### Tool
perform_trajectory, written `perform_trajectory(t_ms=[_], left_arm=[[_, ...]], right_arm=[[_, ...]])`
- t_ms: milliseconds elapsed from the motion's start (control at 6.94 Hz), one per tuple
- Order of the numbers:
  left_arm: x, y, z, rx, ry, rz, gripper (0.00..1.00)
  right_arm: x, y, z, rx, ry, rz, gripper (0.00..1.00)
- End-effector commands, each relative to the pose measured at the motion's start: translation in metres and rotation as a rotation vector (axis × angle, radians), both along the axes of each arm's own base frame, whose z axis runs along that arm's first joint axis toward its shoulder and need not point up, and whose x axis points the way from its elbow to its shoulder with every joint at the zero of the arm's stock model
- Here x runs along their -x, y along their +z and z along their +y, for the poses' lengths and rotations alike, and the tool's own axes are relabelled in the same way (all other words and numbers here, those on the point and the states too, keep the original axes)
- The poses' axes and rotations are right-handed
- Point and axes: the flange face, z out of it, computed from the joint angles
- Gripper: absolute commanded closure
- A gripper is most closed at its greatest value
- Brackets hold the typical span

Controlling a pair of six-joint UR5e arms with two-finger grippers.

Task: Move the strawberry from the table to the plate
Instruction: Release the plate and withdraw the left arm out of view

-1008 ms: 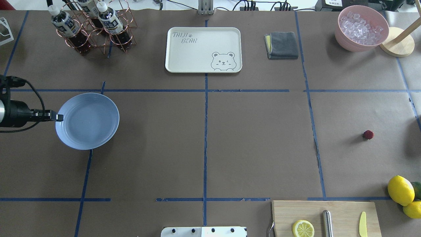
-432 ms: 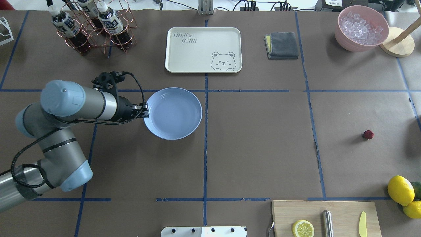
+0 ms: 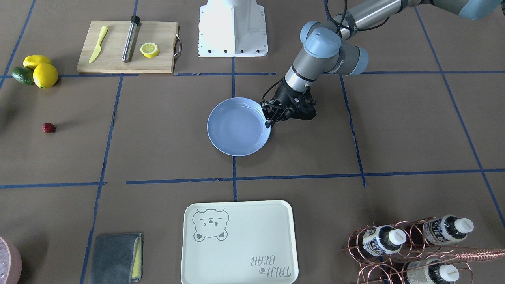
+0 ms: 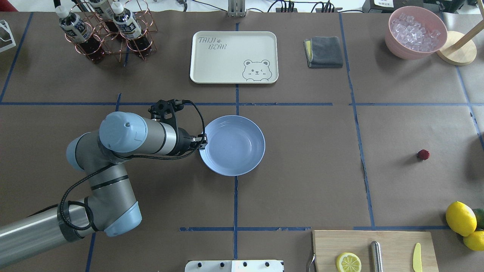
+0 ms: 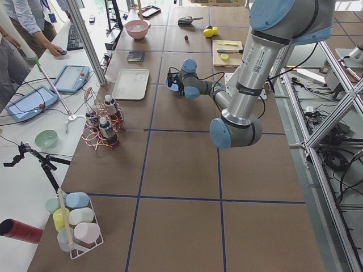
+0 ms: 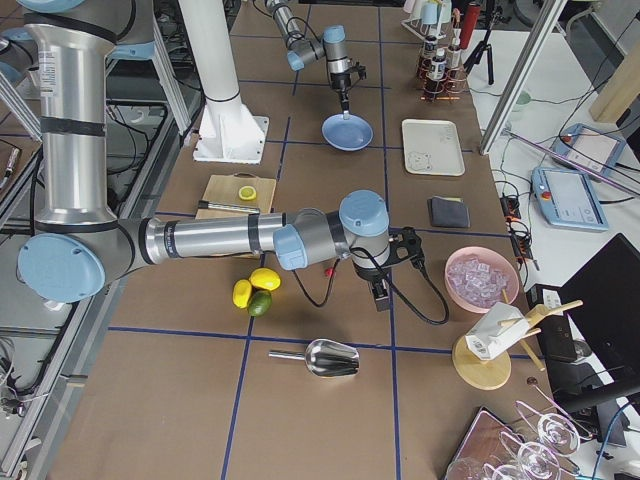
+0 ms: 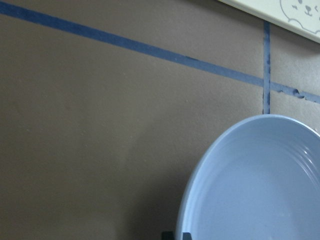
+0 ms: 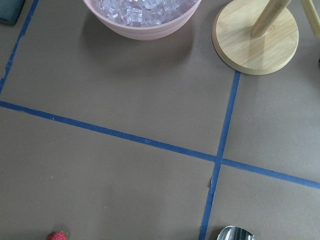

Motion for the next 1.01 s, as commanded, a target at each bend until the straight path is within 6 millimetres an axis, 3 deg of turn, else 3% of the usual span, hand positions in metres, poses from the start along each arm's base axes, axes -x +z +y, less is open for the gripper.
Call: perform_trajectory(t_ms=[0, 144, 288, 432, 576, 720, 864], left_arm=[[-0.019, 0.001, 0.017, -0.006, 0.023, -0.007, 1.0], [-0.019, 0.002, 0.017, -0.015, 0.029, -0.008, 1.0], [-0.018, 0.001, 0.018, -0.018, 0.029, -0.007, 0.65], [-0.016, 0.001, 0.018, -0.023, 0.034, -0.004, 0.23], [-0.011, -0.002, 0.014, -0.104, 0.063, -0.02, 0.0], [0.031, 0.002, -0.022, -0.154, 0.068, -0.041, 0.0], [0.1, 0.029, -0.055, -0.176, 0.135, -0.1, 0.0]], right_arm=[[0.0, 0.003, 0.0, 0.005, -0.001, 0.002, 0.0], [0.0, 0.003, 0.0, 0.005, 0.0, 0.001, 0.0], [0.0, 0.003, 0.0, 0.005, 0.0, 0.001, 0.0], [0.0, 0.002, 0.0, 0.0, -0.001, 0.003, 0.0], [0.0, 0.0, 0.0, -0.001, 0.001, 0.003, 0.0], [0.0, -0.013, 0.001, -0.035, -0.002, 0.0, 0.0], [0.002, -0.016, 0.011, -0.097, -0.005, 0.003, 0.0]])
